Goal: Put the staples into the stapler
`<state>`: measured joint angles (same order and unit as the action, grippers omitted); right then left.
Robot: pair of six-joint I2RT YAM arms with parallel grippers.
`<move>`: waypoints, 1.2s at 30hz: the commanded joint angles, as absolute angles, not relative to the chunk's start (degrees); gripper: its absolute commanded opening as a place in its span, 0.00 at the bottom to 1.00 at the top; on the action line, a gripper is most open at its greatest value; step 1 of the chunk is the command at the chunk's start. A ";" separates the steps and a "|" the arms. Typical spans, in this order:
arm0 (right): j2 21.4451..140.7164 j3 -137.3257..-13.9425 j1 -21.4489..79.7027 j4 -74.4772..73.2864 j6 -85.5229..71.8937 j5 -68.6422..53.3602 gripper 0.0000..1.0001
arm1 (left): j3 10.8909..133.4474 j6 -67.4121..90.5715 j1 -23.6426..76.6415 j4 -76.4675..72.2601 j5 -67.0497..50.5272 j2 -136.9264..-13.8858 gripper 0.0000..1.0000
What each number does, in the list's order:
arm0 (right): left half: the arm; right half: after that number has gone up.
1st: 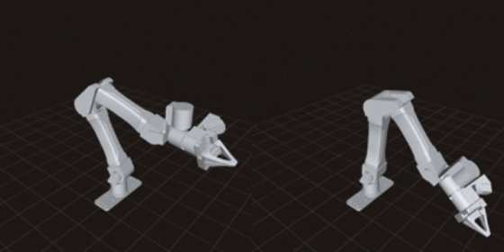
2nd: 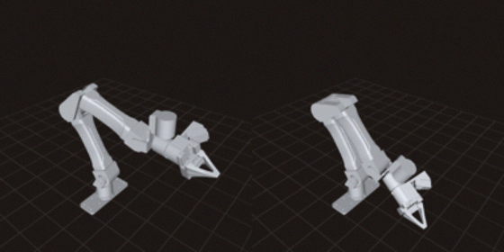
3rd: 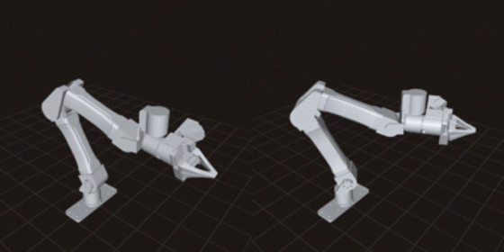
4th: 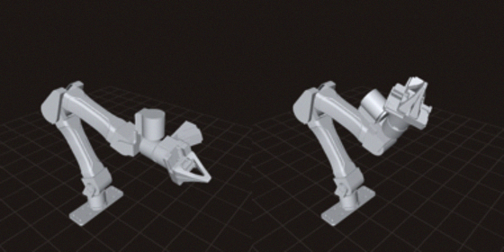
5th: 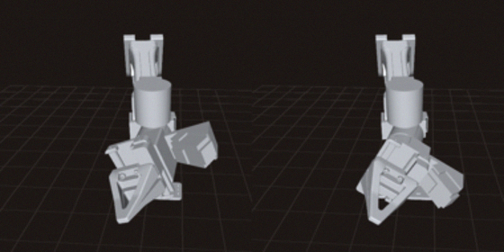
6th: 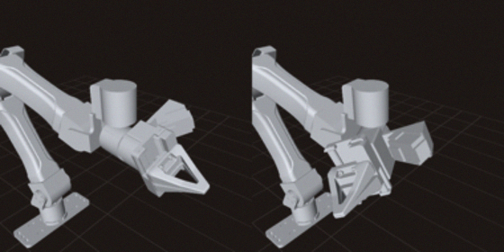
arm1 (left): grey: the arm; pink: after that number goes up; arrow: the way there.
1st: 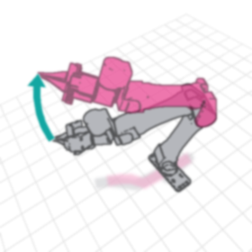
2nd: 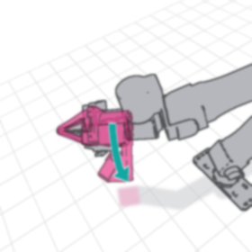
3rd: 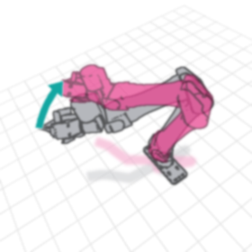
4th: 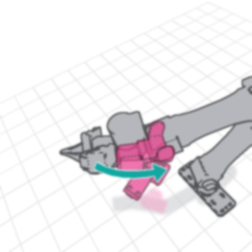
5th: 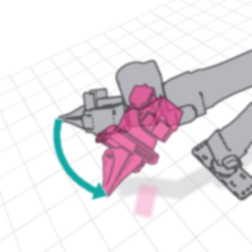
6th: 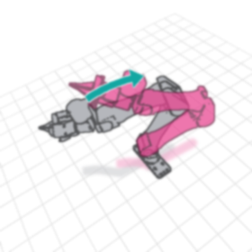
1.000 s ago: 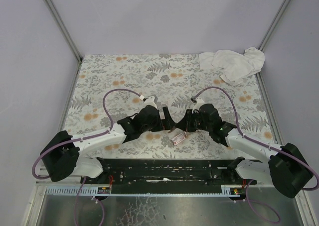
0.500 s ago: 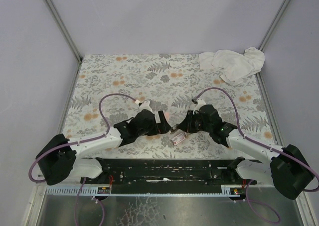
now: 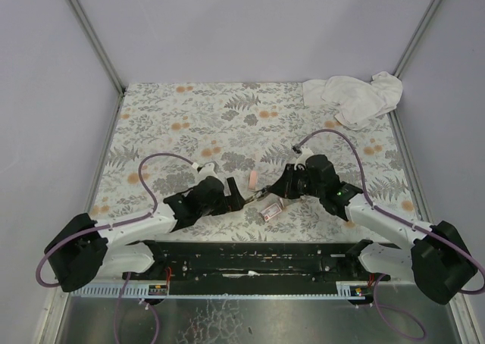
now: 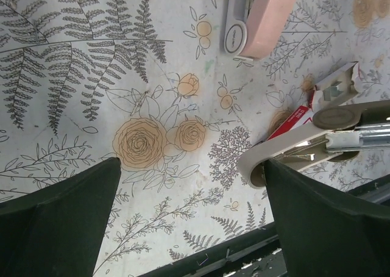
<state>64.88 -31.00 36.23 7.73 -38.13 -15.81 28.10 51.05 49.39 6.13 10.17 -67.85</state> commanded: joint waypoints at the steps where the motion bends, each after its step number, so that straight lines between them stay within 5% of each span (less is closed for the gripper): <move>1: 64.87 -33.41 33.26 11.99 -39.82 -20.94 0.00 | 26.59 51.23 48.91 8.01 13.68 -65.09 1.00; 10: 71.08 -34.47 31.12 12.83 -40.12 -26.48 0.00 | 26.85 41.74 48.89 6.56 17.62 -51.68 1.00; 29: 89.05 -34.46 31.12 25.39 -43.00 -33.24 0.00 | 26.09 46.77 48.78 4.61 13.98 -54.72 1.00; 36: 90.78 -34.60 31.13 23.22 -41.29 -30.10 0.09 | 26.29 46.58 48.56 5.22 14.01 -54.94 1.00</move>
